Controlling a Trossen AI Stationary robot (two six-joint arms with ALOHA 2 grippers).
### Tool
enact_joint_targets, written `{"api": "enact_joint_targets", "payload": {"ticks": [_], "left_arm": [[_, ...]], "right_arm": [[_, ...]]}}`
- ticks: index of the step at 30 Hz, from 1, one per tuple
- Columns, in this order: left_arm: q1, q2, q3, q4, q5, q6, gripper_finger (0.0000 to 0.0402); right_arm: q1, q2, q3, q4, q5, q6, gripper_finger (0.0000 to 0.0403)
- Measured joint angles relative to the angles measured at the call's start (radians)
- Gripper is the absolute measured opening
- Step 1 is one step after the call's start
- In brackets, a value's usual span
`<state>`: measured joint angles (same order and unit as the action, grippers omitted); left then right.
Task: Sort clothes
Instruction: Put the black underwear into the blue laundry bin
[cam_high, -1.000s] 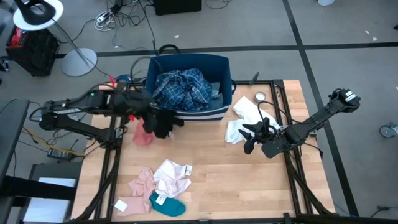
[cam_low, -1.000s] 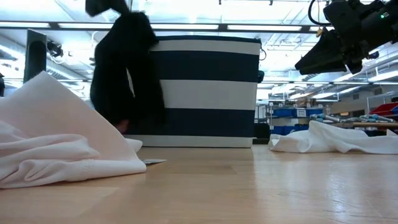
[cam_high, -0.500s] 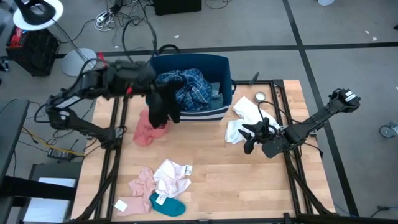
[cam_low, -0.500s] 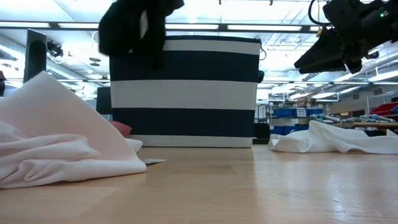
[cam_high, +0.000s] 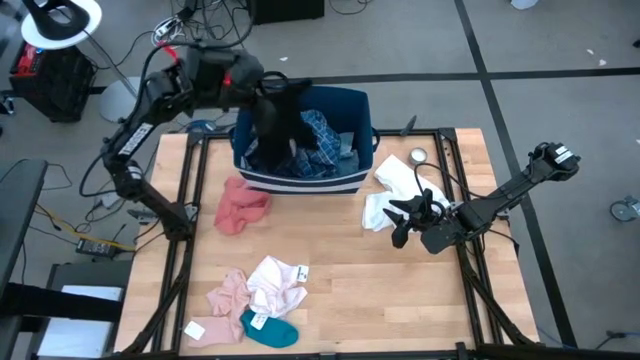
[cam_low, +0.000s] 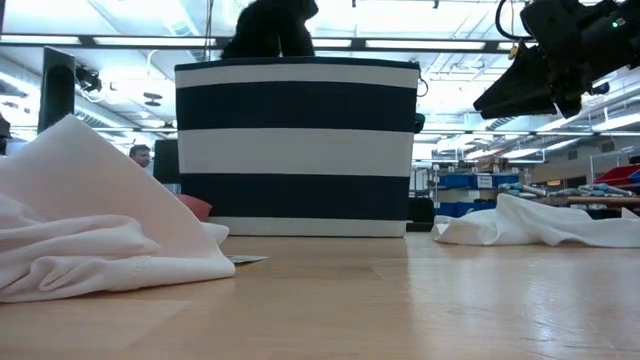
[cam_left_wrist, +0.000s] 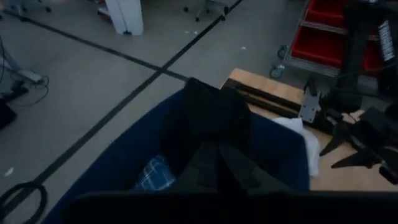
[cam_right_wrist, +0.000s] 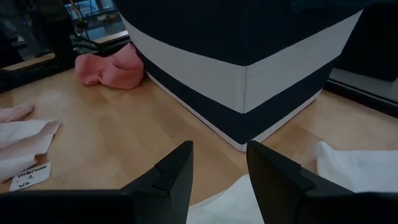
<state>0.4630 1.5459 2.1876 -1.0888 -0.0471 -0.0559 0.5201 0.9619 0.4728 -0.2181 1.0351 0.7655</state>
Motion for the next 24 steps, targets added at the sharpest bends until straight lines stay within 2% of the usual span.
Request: {"api": "enact_joint_targets", "payload": {"ticks": [5, 9, 14, 17, 24], "left_arm": [[0.016, 0.039, -0.035, -0.115, 0.016, 0.006, 0.0000], [0.015, 0.055, -0.183, -0.126, 0.016, 0.027, 0.0000], [0.023, 0.055, -0.451, 0.029, 0.027, 0.022, 0.0000], [0.041, 0.055, -0.601, 0.167, 0.081, 0.014, 0.0000], [0.107, 0.054, -0.906, 0.511, 0.156, -0.132, 0.0000]], "right_arm": [[0.000, 0.000, 0.000, 0.000, 0.000, -0.003, 0.0151], [0.000, 0.000, 0.000, 0.000, 0.000, -0.005, 0.0151], [0.000, 0.000, 0.000, 0.000, -0.009, -0.005, 0.0151], [0.000, 0.000, 0.000, 0.000, -0.010, -0.005, 0.0151], [-0.001, 0.000, 0.000, 0.000, -0.010, -0.007, 0.0151]]}}
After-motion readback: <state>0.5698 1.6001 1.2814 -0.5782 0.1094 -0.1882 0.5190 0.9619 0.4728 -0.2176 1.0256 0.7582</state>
